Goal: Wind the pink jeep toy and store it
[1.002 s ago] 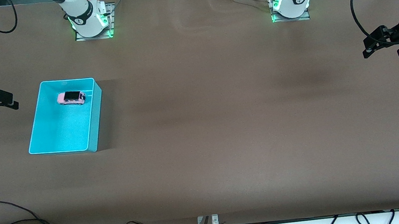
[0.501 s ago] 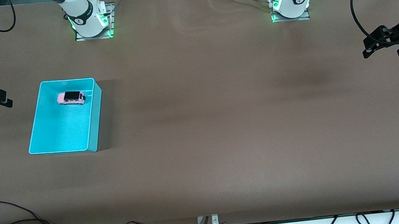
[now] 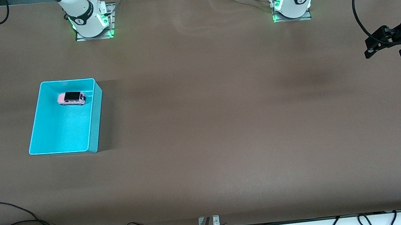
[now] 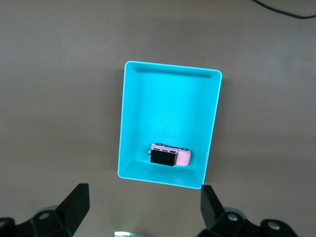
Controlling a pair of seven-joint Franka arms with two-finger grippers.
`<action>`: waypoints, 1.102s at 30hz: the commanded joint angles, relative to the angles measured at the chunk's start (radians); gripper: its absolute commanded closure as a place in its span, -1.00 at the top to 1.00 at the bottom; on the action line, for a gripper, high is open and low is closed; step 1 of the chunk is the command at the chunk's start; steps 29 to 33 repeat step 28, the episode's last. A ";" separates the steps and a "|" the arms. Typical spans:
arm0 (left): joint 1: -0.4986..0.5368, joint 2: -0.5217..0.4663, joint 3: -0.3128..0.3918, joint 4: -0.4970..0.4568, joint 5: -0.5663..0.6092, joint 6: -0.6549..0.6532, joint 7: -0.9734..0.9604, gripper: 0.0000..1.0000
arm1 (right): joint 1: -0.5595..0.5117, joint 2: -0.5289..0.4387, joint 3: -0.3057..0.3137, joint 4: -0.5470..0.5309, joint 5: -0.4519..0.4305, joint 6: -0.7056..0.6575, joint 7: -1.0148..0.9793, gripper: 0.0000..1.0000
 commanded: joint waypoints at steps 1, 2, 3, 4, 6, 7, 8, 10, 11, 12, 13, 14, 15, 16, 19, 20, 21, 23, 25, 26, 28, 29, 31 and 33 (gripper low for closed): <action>-0.005 -0.002 0.004 0.020 -0.024 -0.013 -0.011 1.00 | -0.033 -0.044 0.041 -0.049 -0.018 0.004 0.013 1.00; -0.005 -0.002 0.002 0.020 -0.024 -0.013 -0.011 1.00 | -0.033 -0.041 0.041 -0.048 -0.018 0.005 0.013 1.00; -0.005 -0.002 0.001 0.020 -0.024 -0.013 -0.011 1.00 | -0.031 -0.039 0.041 -0.045 -0.018 0.005 0.013 1.00; -0.005 -0.002 0.001 0.020 -0.022 -0.013 -0.011 1.00 | -0.031 -0.038 0.041 -0.043 -0.018 0.005 0.013 1.00; -0.006 0.000 -0.001 0.020 -0.021 -0.013 -0.011 1.00 | -0.030 -0.035 0.041 -0.042 -0.018 0.010 0.009 1.00; -0.006 0.000 -0.001 0.020 -0.021 -0.013 -0.011 1.00 | -0.031 -0.033 0.041 -0.040 -0.018 0.010 0.007 1.00; -0.006 0.000 -0.001 0.020 -0.022 -0.013 -0.011 1.00 | -0.031 -0.032 0.041 -0.038 -0.016 0.010 0.009 1.00; -0.006 -0.002 -0.001 0.020 -0.021 -0.013 -0.011 1.00 | -0.030 -0.021 0.041 -0.032 -0.014 0.010 0.006 1.00; -0.006 -0.002 -0.001 0.020 -0.021 -0.013 -0.011 1.00 | -0.030 -0.018 0.041 -0.028 -0.014 0.011 0.006 1.00; -0.006 -0.002 0.002 0.020 -0.021 -0.013 -0.011 1.00 | -0.028 -0.015 0.041 -0.022 -0.014 0.011 0.006 1.00; -0.005 -0.002 0.005 0.020 -0.022 -0.013 -0.011 1.00 | -0.028 -0.013 0.041 -0.019 -0.014 0.011 0.006 1.00; -0.005 -0.002 0.007 0.020 -0.024 -0.013 -0.011 1.00 | -0.028 -0.010 0.041 -0.019 -0.014 0.013 0.007 1.00; -0.003 -0.002 0.009 0.020 -0.022 -0.013 -0.011 1.00 | -0.028 -0.009 0.041 -0.019 -0.014 0.013 0.007 1.00; -0.003 -0.002 0.009 0.020 -0.021 -0.013 -0.011 1.00 | -0.028 -0.009 0.041 -0.019 -0.014 0.013 0.006 1.00; -0.003 -0.002 0.009 0.020 -0.022 -0.013 -0.011 1.00 | -0.028 -0.009 0.041 -0.019 -0.014 0.011 0.006 1.00; -0.003 -0.002 0.007 0.020 -0.021 -0.013 -0.011 1.00 | -0.028 -0.009 0.041 -0.019 -0.014 0.010 0.006 1.00; -0.003 -0.002 0.004 0.018 -0.019 -0.013 -0.011 1.00 | -0.027 -0.009 0.041 -0.019 -0.014 0.008 0.006 1.00; -0.006 -0.002 0.001 0.018 -0.016 -0.013 -0.011 1.00 | -0.027 -0.009 0.041 -0.022 -0.014 0.005 0.006 1.00; -0.008 0.000 -0.001 0.020 -0.018 -0.013 -0.011 1.00 | -0.028 -0.009 0.041 -0.022 -0.014 0.004 0.006 1.00; -0.008 0.000 -0.001 0.020 -0.018 -0.013 -0.011 1.00 | -0.027 -0.009 0.041 -0.023 -0.014 0.002 0.004 1.00; -0.017 0.000 -0.002 0.020 -0.016 -0.013 -0.011 1.00 | -0.027 -0.009 0.041 -0.025 -0.014 0.002 0.004 1.00; -0.017 0.000 -0.002 0.020 -0.016 -0.013 -0.011 1.00 | -0.027 -0.009 0.041 -0.025 -0.014 0.002 0.004 1.00; -0.017 0.000 -0.002 0.020 -0.016 -0.013 -0.011 1.00 | -0.027 -0.009 0.041 -0.025 -0.014 0.002 0.004 1.00; -0.017 0.000 -0.002 0.020 -0.016 -0.013 -0.011 1.00 | -0.027 -0.009 0.041 -0.025 -0.014 0.002 0.004 1.00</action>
